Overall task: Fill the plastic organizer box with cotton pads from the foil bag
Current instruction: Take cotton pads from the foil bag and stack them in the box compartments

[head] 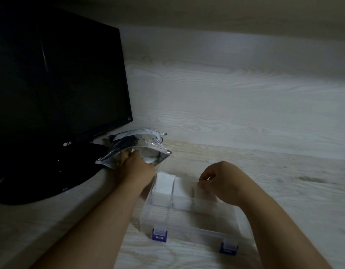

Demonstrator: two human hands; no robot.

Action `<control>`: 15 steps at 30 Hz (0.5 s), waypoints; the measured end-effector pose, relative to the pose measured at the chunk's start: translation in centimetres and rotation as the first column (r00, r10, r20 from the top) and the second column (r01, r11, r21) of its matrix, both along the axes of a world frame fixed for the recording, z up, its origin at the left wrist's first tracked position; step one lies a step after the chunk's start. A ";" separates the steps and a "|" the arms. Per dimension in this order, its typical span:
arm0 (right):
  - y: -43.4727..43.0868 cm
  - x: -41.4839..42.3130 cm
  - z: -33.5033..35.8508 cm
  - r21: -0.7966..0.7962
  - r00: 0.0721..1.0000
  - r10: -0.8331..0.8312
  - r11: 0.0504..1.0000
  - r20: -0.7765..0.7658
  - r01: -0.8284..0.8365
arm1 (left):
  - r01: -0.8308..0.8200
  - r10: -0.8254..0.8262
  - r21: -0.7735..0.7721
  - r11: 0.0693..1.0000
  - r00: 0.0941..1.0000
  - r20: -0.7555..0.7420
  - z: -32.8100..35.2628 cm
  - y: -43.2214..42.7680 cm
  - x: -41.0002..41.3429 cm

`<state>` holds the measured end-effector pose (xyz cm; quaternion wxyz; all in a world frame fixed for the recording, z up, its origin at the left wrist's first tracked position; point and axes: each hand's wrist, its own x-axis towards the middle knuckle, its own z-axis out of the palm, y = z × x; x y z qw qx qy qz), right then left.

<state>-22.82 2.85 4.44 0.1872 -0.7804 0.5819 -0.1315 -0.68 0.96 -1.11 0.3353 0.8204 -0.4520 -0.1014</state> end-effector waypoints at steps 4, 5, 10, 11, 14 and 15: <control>-0.1 0.0 -0.1 -0.004 1.000 -0.001 1.000 -0.001 0.001 | 0.009 -0.009 -0.007 1.000 1.000 -0.017 -0.1 0.0 0.0; -0.1 0.0 -0.1 -0.008 1.000 -0.002 1.000 0.000 0.002 | 0.006 -0.006 -0.028 1.000 1.000 -0.004 0.0 0.1 -0.1; -0.2 -0.1 -0.3 -0.003 1.000 0.002 1.000 0.006 -0.002 | -0.022 0.029 -0.076 0.997 0.994 0.101 0.7 0.6 -0.3; -0.2 0.0 -0.3 -0.002 1.000 0.004 1.000 0.006 -0.004 | -0.020 0.032 -0.096 0.995 0.992 0.122 1.0 0.9 -0.4; -0.3 0.0 -0.3 -0.004 1.000 0.004 1.000 0.012 -0.004 | -0.035 0.059 -0.153 0.988 0.986 0.159 1.8 1.7 -1.0; -0.3 0.0 -0.3 -0.003 1.000 0.005 1.000 0.014 -0.005 | -0.040 0.063 -0.166 0.985 0.988 0.139 2.1 1.9 -1.2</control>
